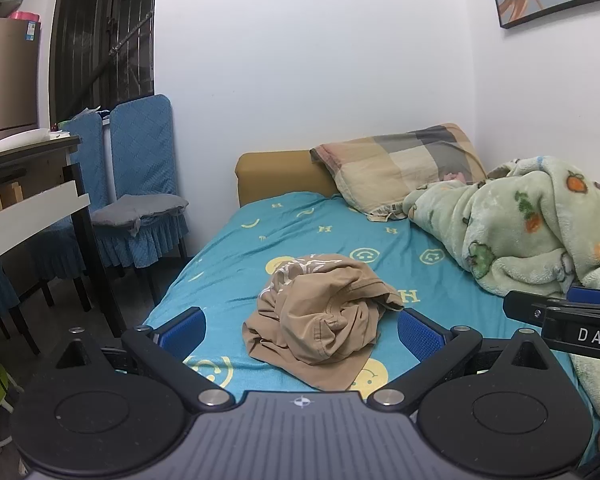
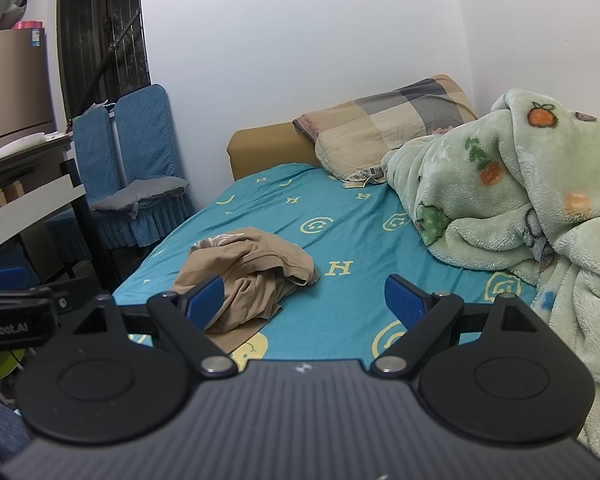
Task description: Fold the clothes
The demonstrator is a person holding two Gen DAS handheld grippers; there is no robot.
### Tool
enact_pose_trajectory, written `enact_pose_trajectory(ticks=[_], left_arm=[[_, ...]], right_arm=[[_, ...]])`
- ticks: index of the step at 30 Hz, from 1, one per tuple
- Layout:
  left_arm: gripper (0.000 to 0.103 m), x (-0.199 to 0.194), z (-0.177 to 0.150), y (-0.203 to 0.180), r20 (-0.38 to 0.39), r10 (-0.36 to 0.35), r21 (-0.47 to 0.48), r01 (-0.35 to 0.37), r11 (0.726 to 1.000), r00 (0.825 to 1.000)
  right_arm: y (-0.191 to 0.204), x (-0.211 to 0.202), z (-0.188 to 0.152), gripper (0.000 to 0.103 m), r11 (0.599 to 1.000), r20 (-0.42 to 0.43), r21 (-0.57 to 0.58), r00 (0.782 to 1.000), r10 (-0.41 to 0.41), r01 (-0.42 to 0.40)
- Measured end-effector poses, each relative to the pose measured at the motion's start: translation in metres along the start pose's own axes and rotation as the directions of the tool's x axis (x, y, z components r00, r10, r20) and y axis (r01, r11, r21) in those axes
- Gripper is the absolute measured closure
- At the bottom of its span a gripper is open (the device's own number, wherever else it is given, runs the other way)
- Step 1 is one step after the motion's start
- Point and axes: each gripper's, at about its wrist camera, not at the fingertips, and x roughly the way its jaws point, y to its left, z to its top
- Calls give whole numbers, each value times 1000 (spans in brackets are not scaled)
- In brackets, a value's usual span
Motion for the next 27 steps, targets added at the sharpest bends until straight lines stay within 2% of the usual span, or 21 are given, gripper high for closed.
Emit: enact_pose_trajectory(ticks=[13,17,27], left_arm=[[0,1,-2,-3,-1,3,8,-3,1000,1000],[0,0,-2,-3,8,-2,6,2,1000,1000],[0,2,0,-1,19,3,-20,-3,1000,1000]], right_arm=[[-1,-1,0,14,1000,5,11,1000,2,-2],[-4,-3,0,14,999,13,30,999,33,-34],[-1,-18,6,14,1000,139,23,990,5,-8]])
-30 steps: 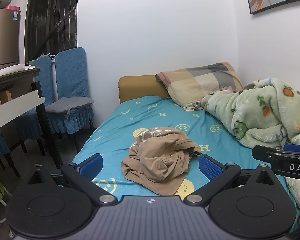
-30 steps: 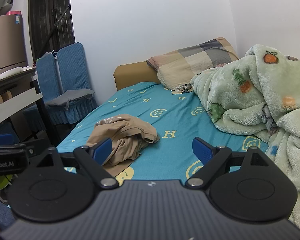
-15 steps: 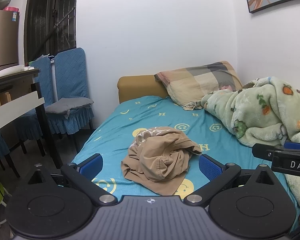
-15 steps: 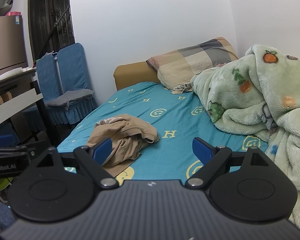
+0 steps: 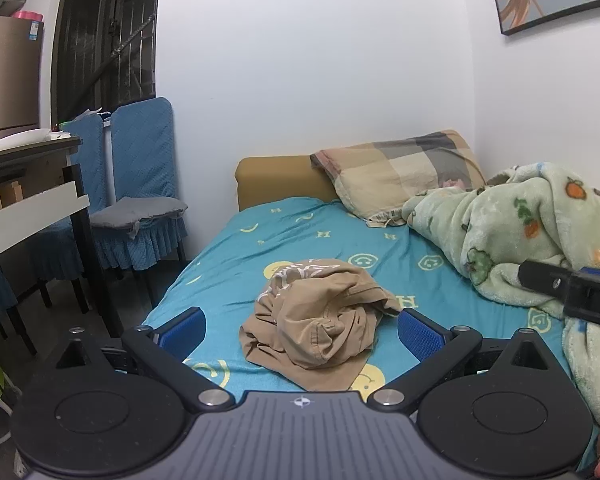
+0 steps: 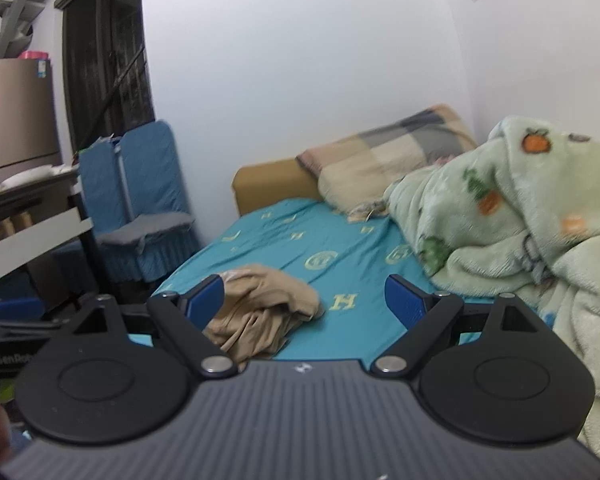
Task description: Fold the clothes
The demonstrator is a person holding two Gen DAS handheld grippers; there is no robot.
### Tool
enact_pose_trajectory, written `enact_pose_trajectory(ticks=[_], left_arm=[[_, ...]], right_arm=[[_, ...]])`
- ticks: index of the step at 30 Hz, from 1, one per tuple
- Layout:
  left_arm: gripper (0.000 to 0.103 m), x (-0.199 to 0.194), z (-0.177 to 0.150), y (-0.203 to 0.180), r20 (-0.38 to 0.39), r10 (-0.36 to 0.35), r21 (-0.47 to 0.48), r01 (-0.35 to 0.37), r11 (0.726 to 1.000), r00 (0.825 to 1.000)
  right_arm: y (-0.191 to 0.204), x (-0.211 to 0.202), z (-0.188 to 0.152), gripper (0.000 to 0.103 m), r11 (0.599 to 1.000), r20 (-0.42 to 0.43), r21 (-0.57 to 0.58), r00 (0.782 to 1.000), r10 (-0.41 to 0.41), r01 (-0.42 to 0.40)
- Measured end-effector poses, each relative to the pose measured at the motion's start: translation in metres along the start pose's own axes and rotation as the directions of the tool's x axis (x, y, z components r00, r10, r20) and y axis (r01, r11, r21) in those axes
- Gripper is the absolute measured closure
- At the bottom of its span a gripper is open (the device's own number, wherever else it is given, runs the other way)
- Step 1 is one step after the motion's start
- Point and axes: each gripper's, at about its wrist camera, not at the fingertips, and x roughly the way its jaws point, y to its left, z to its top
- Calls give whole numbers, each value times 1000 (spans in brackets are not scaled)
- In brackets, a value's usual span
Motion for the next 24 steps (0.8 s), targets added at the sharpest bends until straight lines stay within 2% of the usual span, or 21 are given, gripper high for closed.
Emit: enact_pose_trajectory(ticks=[3,7,11,13,16,18,21,24], left_arm=[[0,0,1,2,11,-7,-16,7,1000,1000],[0,6,8,3,20,-35,-5,35,999,999],[0,24,26,-4,12,-56,71,55,996,998],[0,39,33,-11,-2,-43,128,43,991,999],[0,77,33,-20,-63,-38,215,51,975,997],[0,106,24,-22,-111,-37,226,62,972,993],[1,147,5,-21,-199,-70,226,115,967,977],[4,186,-17,-24,-269,-48,249,117,961,962]], right_arm=[[1,1,10,14,1000,32,8,999,-22,22],[2,7,40,14,998,107,35,993,-49,45],[7,21,77,14,998,201,55,978,-48,38],[8,35,90,14,997,214,65,976,-47,34],[4,65,98,14,996,163,89,986,-30,15],[-1,86,93,14,994,119,108,993,-25,12],[-9,116,71,14,994,74,100,996,-51,43],[-19,149,39,14,994,-35,82,997,-73,76]])
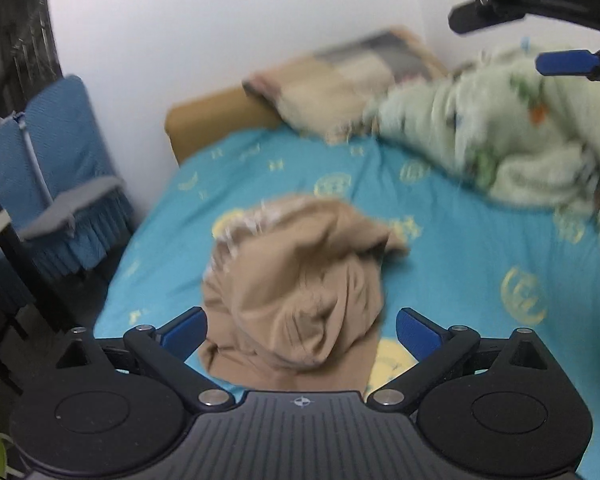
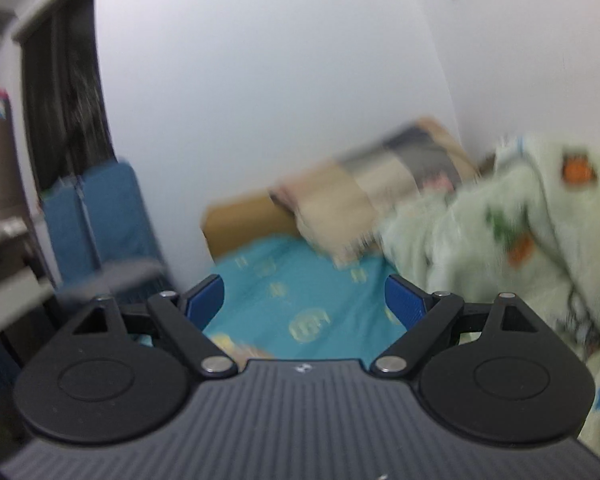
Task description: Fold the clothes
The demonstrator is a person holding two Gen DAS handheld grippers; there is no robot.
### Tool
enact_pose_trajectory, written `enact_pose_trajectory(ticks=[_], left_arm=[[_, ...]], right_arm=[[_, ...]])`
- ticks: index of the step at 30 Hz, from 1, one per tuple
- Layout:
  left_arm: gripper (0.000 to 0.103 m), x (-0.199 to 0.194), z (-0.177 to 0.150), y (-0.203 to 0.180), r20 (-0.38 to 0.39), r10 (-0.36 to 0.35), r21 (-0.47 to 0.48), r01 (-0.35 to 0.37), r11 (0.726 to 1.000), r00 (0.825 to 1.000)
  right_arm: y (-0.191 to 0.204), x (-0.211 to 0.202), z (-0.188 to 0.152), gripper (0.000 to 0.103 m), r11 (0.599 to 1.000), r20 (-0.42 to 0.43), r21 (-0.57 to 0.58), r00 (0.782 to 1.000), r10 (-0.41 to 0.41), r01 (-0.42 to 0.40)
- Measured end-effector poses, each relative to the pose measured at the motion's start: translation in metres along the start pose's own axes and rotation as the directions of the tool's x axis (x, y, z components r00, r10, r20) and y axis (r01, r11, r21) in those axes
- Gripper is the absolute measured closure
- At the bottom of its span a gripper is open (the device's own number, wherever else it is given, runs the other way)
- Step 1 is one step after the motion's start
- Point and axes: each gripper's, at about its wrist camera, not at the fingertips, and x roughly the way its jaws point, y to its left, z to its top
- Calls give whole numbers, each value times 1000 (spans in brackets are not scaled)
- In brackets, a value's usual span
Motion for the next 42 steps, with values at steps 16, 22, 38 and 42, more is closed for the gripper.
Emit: enact_pose_trajectory(ticks=[16,22,38,42], left_arm=[[92,-9,5,73,185,-44,-324,103,940,982],[93,-84,2,93,300,-68,-380,185,906,952],[92,-140,-21,124,282,23,-474,118,873,959],[92,-120,-18,126,254,37,-497,98,862,966]], right_arm=[[22,54,-59,14,993,-187,-106,982,41,-61],[38,24,-62,14,982,-166,-151,982,85,-111],[91,5,-92,14,900,-291,-181,896,336,-396],[93,2,-91,14,895,-294,-115,875,384,-431]])
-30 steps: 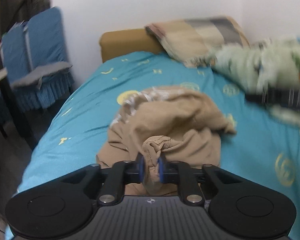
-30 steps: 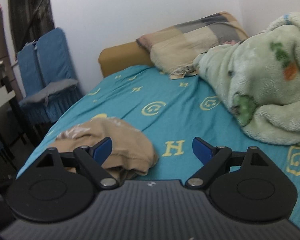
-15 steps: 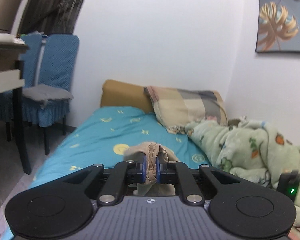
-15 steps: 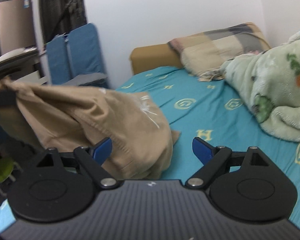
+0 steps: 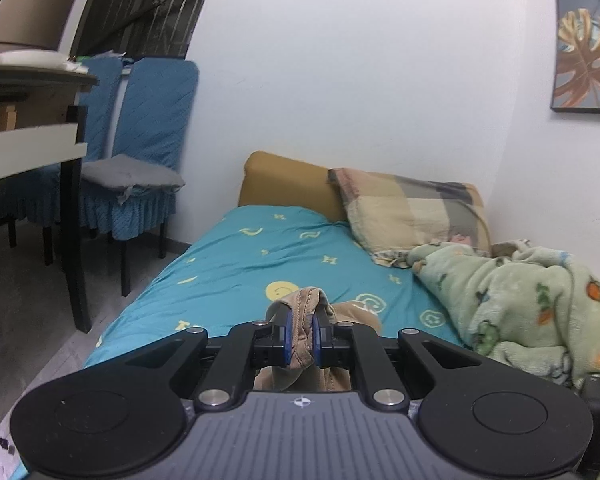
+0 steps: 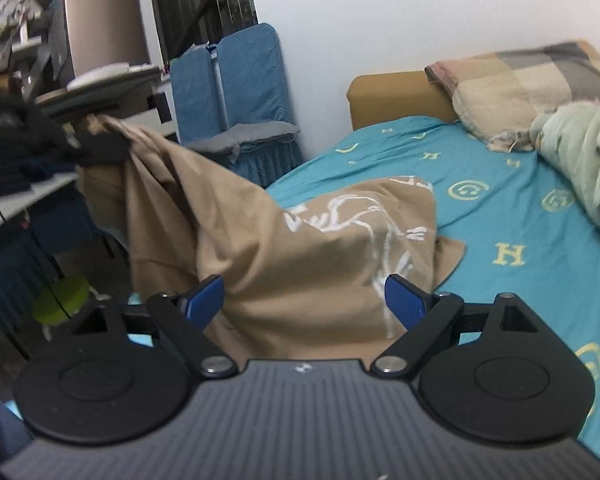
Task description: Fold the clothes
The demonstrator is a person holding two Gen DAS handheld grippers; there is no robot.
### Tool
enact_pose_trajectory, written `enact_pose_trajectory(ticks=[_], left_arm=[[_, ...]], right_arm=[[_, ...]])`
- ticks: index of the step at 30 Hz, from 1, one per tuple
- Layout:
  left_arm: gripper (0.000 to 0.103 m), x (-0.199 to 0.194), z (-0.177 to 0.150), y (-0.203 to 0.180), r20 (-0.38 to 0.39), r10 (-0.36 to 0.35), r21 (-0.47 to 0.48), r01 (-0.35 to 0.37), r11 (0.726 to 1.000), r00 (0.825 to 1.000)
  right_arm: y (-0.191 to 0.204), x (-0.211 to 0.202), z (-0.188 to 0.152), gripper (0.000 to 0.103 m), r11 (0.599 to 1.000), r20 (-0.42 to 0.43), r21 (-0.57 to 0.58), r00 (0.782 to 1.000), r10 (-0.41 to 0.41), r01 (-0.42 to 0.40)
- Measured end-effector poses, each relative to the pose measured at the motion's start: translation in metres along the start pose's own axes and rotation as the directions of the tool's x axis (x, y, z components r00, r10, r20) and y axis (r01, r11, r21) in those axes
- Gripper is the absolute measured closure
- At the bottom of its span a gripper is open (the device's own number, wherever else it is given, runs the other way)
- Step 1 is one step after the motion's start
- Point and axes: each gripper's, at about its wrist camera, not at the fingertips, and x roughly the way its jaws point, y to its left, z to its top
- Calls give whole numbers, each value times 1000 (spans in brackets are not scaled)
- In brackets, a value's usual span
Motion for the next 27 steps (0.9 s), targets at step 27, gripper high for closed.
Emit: enact_pose_trajectory(ticks=[27], left_arm=[[75,60,-18,-8,-111,51,32,-48,998,992]], right_arm=[[-37,-2,1,14,910,83,-70,912,-402,408]])
